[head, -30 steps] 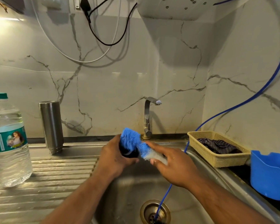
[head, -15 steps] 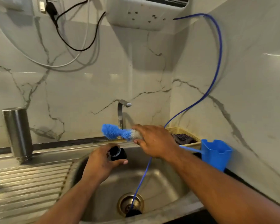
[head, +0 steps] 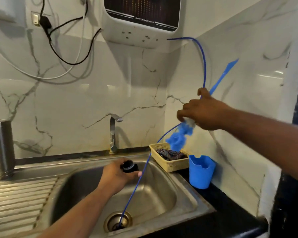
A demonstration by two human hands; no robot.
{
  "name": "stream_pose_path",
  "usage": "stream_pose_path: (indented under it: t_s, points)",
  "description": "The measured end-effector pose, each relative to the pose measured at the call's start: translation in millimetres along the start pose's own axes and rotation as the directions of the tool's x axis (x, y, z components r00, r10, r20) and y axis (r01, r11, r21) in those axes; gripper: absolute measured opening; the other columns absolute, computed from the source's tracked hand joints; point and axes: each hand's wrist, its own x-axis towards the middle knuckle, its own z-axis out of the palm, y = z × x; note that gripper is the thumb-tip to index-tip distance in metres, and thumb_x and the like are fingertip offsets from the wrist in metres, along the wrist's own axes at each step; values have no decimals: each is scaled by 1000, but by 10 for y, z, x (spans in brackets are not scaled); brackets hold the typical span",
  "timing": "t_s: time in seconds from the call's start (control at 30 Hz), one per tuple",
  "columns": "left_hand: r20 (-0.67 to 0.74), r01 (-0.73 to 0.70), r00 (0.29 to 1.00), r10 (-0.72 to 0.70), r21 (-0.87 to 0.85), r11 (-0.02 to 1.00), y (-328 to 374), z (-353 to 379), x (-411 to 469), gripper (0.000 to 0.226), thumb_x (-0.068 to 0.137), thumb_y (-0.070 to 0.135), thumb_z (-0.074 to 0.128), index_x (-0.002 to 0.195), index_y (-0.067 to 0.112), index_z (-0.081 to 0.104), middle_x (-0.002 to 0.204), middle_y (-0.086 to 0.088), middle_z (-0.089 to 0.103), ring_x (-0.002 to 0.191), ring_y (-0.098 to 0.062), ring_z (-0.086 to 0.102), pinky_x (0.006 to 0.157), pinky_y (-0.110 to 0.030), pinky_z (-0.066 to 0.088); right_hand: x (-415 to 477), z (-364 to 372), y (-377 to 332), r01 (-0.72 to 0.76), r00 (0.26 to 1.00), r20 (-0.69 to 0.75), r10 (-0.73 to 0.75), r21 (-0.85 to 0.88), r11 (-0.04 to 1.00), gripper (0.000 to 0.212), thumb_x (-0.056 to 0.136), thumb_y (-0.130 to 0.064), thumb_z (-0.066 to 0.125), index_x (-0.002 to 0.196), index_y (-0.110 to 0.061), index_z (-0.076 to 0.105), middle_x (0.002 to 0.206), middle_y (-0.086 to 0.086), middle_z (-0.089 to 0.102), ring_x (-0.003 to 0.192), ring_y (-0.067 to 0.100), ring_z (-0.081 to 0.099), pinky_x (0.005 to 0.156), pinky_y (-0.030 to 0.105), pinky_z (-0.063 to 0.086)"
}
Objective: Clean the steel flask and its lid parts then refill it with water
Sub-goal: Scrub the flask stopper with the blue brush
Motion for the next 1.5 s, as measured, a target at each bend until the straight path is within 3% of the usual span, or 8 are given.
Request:
stream_pose_path:
  t_s: [0.33,0.67,0.87,1.03,1.2,1.3,1.4,1.5]
  points:
    - [84,-38,996,29,105,994,-220,212,-32,53,64,51,92,109,36,68,98,20,67,89,8,58,71,-7,41,-298,383,204,42,970,243,-7,-136,990,43,92,-6,50,122,-37,46,99,-11,45,108,14,57,112,53,20]
    - [110,-14,994,3,96,995,-333,214,49,56,65,49,91,114,32,68,101,16,68,93,5,59,71,-9,42,-392,657,-121,98,945,319,-76,-54,994,45,93,-3,52,125,-34,47,110,-7,57,108,18,57,110,54,16]
    - [119,-13,993,2,93,996,-288,194,13,56,65,50,91,113,33,67,102,18,67,92,8,57,70,-6,41,-421,891,-417,170,904,387,-181,62,983,71,96,-11,57,151,-41,26,133,-5,57,130,20,50,115,56,17]
    - [115,-1,993,-11,98,995,-332,188,11,57,63,53,91,112,35,66,102,18,68,94,5,59,75,-10,44,-392,778,-288,158,884,440,-159,40,987,84,94,-4,54,156,-46,17,147,-7,50,138,18,41,121,57,12]
    - [123,-2,992,-7,73,997,-341,198,43,53,65,50,91,108,36,64,101,16,68,93,4,61,75,-9,45,-254,541,-154,108,801,585,-128,70,992,102,87,-38,76,158,-49,2,166,-6,23,154,21,16,121,64,-6]
    - [73,28,997,-31,44,999,-374,191,78,61,69,48,89,120,31,60,107,15,64,98,-1,60,79,-10,45,-61,384,-230,28,846,518,-126,193,981,103,84,-58,72,158,-51,1,167,-8,20,155,20,11,121,62,-10]
    - [19,105,994,-105,-31,994,-402,154,126,79,70,36,92,136,24,52,121,7,60,112,-13,60,97,-27,53,251,290,-568,-98,944,319,-84,514,852,89,85,-65,67,156,-53,15,161,-10,34,149,18,25,124,51,9]
    - [-43,143,989,-145,-43,989,-433,67,177,86,66,28,95,139,25,49,123,7,59,113,-15,60,103,-33,52,599,260,-1281,-151,980,194,-41,866,476,78,87,-54,72,154,-47,32,146,-8,52,134,13,46,106,28,36]
